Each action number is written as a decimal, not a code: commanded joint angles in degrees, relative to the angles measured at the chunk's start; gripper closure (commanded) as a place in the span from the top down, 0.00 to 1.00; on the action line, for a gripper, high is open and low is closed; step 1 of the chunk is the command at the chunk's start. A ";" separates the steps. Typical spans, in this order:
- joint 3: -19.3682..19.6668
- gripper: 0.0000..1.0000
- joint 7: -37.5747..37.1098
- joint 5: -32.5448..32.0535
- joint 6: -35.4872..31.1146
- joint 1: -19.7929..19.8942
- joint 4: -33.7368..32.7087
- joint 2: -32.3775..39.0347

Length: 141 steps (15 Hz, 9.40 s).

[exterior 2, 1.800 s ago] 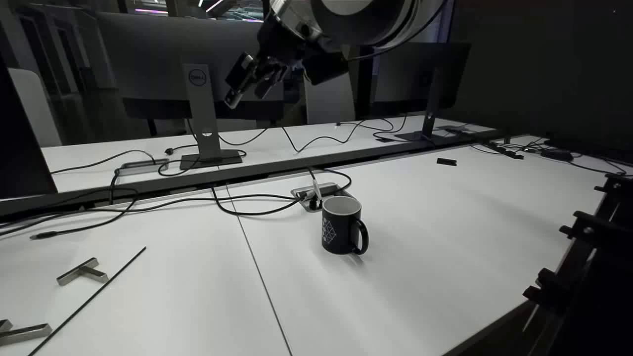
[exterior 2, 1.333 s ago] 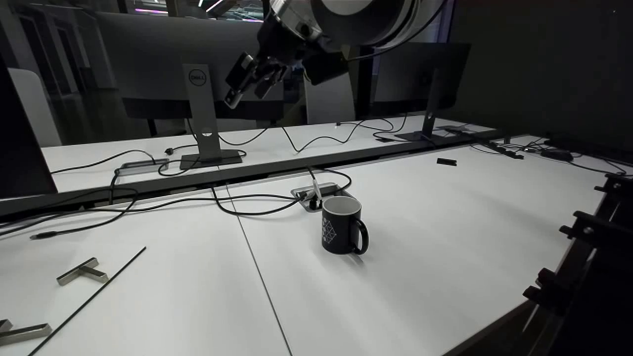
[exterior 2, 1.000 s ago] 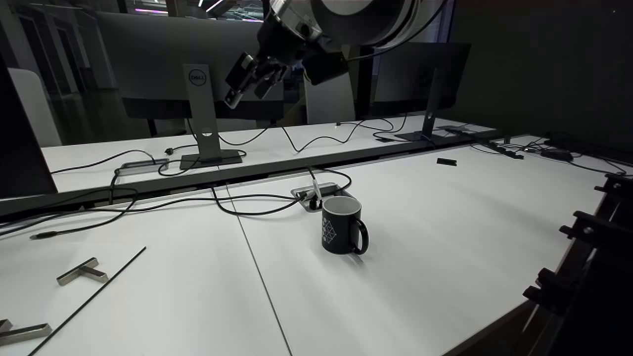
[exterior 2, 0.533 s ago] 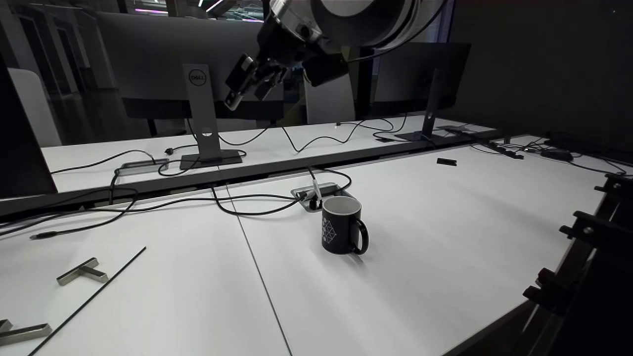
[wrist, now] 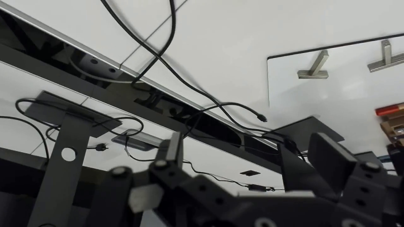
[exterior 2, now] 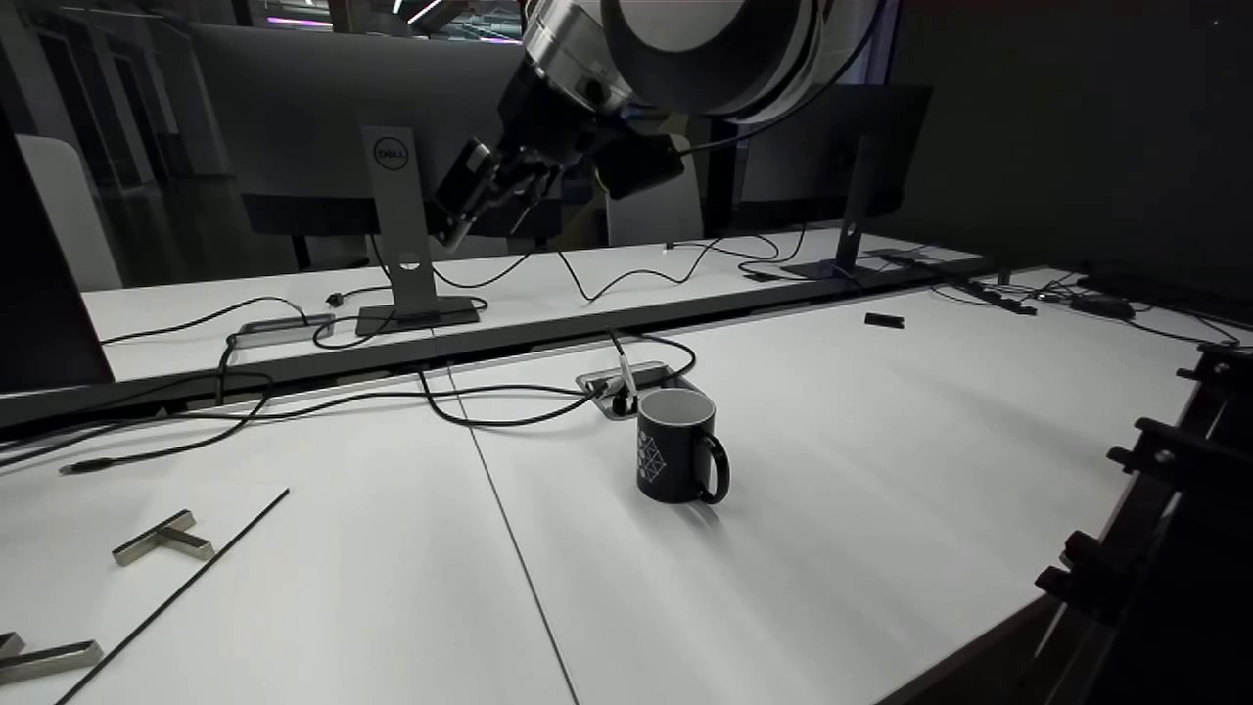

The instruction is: Rotate the mug counterclockwise

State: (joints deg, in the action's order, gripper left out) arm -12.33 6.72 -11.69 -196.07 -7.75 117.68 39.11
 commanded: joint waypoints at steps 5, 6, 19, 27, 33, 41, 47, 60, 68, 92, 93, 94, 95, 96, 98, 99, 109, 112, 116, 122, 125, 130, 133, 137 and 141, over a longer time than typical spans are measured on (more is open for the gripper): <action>-4.64 1.00 -3.33 1.95 9.43 4.82 -1.21 1.40; -5.54 1.00 -3.32 2.31 10.56 5.61 -1.25 1.55; -13.89 0.55 -1.79 6.59 17.04 13.13 -1.32 4.33; -17.67 0.00 -1.47 13.73 25.65 17.20 -0.48 6.83; -12.73 0.00 -7.80 21.13 27.77 13.26 2.95 3.80; -10.15 0.01 -9.42 24.36 27.87 10.93 3.75 3.87; -8.05 0.00 -11.14 24.04 29.30 8.80 3.10 3.69; 6.06 0.00 -28.25 24.80 31.65 -6.20 4.14 3.13; 12.63 0.00 -37.50 24.56 34.19 -11.74 4.27 3.41; 21.65 0.00 -55.23 21.11 36.69 -20.09 4.56 4.90; 21.43 0.00 -55.73 21.21 36.70 -19.75 4.83 4.84; 21.35 0.00 -56.22 21.21 36.70 -19.60 5.06 4.75; 21.36 0.00 -56.75 21.26 36.61 -19.50 5.38 4.65; 21.38 0.00 -57.21 21.22 36.59 -19.45 5.59 4.59; 21.60 0.00 -58.28 21.10 36.66 -19.54 6.13 4.44; 21.71 0.00 -58.76 21.11 36.72 -19.54 6.43 4.35; 24.12 0.00 -64.19 19.73 35.72 -20.59 8.05 3.65; 25.06 0.00 -65.78 18.59 35.95 -21.02 8.01 3.57; 25.61 0.00 -67.32 17.26 36.37 -21.26 7.96 3.58; 25.25 0.00 -69.01 16.69 36.80 -20.75 8.21 3.62; 23.65 0.00 -67.28 17.15 34.11 -18.93 9.12 3.55; 24.43 0.00 -68.09 17.28 33.51 -19.24 9.66 3.65; 24.68 0.00 -67.93 17.30 33.71 -18.93 9.86 3.55; 25.19 0.00 -67.73 17.19 33.93 -18.46 10.19 3.30; 26.11 0.00 -67.61 16.92 34.18 -18.20 10.55 2.84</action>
State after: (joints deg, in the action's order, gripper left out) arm 13.17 -60.18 6.45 -161.65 -26.35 126.75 43.68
